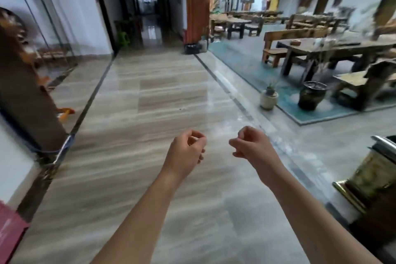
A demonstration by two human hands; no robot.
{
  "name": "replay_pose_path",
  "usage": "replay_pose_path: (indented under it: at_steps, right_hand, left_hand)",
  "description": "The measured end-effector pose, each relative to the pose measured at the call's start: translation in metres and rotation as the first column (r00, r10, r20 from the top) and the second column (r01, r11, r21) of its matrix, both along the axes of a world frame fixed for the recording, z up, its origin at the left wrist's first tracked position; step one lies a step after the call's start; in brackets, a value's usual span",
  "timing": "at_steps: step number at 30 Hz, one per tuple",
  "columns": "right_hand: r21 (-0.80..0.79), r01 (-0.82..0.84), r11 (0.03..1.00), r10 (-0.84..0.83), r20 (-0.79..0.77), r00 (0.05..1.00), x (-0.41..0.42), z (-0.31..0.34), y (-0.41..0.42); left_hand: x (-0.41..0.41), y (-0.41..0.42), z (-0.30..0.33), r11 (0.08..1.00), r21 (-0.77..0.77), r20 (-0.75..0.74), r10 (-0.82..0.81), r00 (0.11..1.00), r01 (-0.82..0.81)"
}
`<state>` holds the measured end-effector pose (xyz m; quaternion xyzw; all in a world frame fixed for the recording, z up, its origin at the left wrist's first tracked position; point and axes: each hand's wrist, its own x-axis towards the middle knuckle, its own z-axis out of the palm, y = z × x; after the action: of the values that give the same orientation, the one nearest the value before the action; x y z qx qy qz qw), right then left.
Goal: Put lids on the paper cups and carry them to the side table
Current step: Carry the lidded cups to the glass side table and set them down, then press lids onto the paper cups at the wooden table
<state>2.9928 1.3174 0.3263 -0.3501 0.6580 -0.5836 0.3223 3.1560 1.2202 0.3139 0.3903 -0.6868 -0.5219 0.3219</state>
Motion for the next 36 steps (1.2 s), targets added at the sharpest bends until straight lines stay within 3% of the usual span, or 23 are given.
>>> replay_pose_path:
  at_steps: [9,17,25,31,36]
  right_hand:
    - [-0.056,0.362,0.931,-0.365,-0.056,0.929,-0.250,0.004,-0.088]
    - [-0.118,0.490,0.864,-0.502,-0.109,0.858,-0.471,0.037,-0.247]
    - [-0.144,0.559,0.817,-0.573,-0.081,0.816,-0.671,0.036,-0.359]
    - [-0.096,0.566,0.819,-0.571,-0.039,0.820,-0.844,-0.019,-0.449]
    - [-0.052,0.591,0.805,-0.591,0.011,0.806,-1.012,-0.028,-0.518]
  left_hand:
    - [-0.306,-0.127,0.020,0.959,-0.035,-0.074,-0.282,0.957,0.280]
    - [-0.558,-0.296,0.058,0.883,-0.103,-0.141,-0.469,0.872,0.458]
    - [-0.763,-0.418,0.047,0.838,-0.040,-0.204,-0.539,0.817,0.544]
    - [-0.933,-0.516,-0.003,0.843,0.043,-0.157,-0.525,0.837,0.537]
    - [-1.097,-0.590,-0.009,0.849,0.120,-0.119,-0.502,0.856,0.515]
